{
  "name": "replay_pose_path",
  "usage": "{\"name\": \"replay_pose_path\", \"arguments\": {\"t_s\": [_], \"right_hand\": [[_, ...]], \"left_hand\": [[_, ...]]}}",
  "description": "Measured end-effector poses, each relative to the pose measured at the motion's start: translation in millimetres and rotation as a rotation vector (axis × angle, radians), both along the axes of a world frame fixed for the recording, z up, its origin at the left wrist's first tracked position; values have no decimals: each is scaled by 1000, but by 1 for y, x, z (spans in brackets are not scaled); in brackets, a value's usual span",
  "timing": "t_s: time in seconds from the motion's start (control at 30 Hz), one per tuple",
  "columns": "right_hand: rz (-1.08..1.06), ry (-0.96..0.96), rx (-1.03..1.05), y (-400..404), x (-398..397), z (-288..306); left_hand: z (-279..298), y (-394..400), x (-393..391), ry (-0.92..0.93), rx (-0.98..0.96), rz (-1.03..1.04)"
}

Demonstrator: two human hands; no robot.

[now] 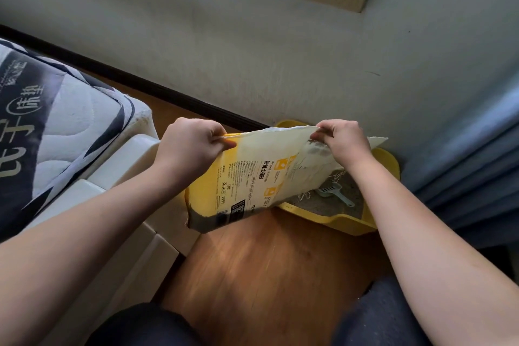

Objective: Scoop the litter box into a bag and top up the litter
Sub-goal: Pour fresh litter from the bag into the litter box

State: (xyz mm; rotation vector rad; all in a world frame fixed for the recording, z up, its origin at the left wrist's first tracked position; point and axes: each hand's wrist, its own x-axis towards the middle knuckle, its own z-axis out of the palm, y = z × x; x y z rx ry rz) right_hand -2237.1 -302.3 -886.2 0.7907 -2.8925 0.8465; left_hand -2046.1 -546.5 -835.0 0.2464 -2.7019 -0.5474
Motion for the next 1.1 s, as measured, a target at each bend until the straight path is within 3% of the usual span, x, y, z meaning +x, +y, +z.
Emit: {"name": "replay_pose_path", "arguments": {"t_s": [1.1], "right_hand": [[-32, -123, -45, -8, 7, -20]], "left_hand": [[6, 13, 7, 74, -1, -33]]}}
